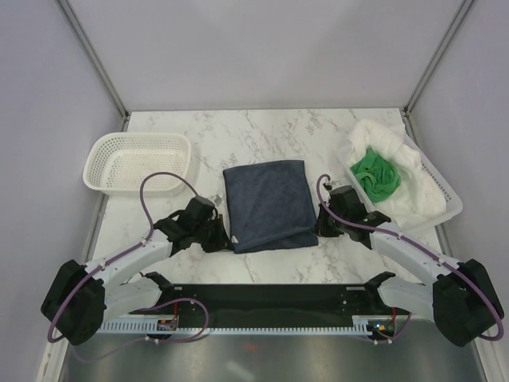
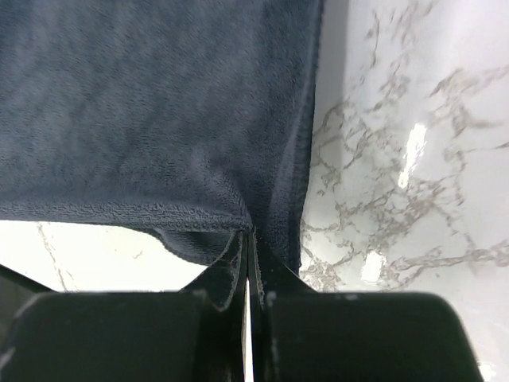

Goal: Fold and stack the towels
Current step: Fold the towel

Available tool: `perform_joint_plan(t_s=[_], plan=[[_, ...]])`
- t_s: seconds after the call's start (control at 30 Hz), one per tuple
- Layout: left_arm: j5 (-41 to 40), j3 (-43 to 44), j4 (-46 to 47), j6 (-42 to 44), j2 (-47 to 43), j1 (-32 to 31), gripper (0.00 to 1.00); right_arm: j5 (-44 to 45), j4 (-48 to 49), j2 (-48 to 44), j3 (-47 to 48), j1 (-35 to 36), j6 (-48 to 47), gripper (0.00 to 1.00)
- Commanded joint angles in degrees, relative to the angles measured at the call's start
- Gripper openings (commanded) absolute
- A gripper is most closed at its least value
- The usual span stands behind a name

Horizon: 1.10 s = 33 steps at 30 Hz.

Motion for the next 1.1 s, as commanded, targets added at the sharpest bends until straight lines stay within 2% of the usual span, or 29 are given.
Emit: perform_joint_plan(t_s=[0.0,0.2,0.23,0.3,0.33,0.4,0.43,0.53,0.77,0.87,0.93,1.07], plan=[[-1.5,-1.7,-2.5,-0.7,2.0,-0.2,0.02,2.2,5.8,0.9,-3.0,-0.1,2.5,0.00],[-2.8,-2.8,-2.3,-0.3,4.0,-0.2,0.02,2.5,8.4,1.4,-6.0,0.1,3.3,0.06],[-1.9,-2.9,5.7,-0.4,4.2,-0.2,0.06,2.3,8.7,1.4,-6.3,0.1,3.5,0.11],[-1.5,-3.0,5.8,-0.4,4.5,-0.2,0.11,2.3,8.5,1.3,-6.5,0.2,4.2,0.17],[-1.3,-3.0,5.7,-0.4,4.3,-0.1,0.18,2.0,8.4,1.1,-6.5,0.2,4.4,0.23],[-0.8,-2.7,4.9,-0.3,4.0,-0.2,0.25,2.5,6.5,0.0,-6.1,0.1,4.9,0.28],[-0.8,-2.1,4.4,-0.3,3.7,-0.2,0.32,3.0,5.6,-0.5,-5.2,0.1,5.0,0.36],[-0.9,-0.6,1.3,-0.4,2.2,-0.2,0.40,5.7,0.0,-2.9,-3.3,0.1,5.6,0.40],[-4.3,5.1,-5.7,-0.1,-1.7,-0.1,0.40,4.8,-8.9,-8.4,5.0,0.1,5.9,0.43],[-2.5,5.1,-4.3,-0.6,-2.0,-0.7,0.43,4.3,-9.2,-8.4,7.5,0.1,5.2,0.43],[-2.2,4.4,-3.1,-0.6,-1.8,-1.3,0.48,4.8,-8.8,-7.7,8.7,0.1,4.8,0.42],[-2.9,3.0,0.1,-0.7,1.7,-1.4,0.51,3.8,-2.5,-3.4,8.7,0.1,4.1,0.42]])
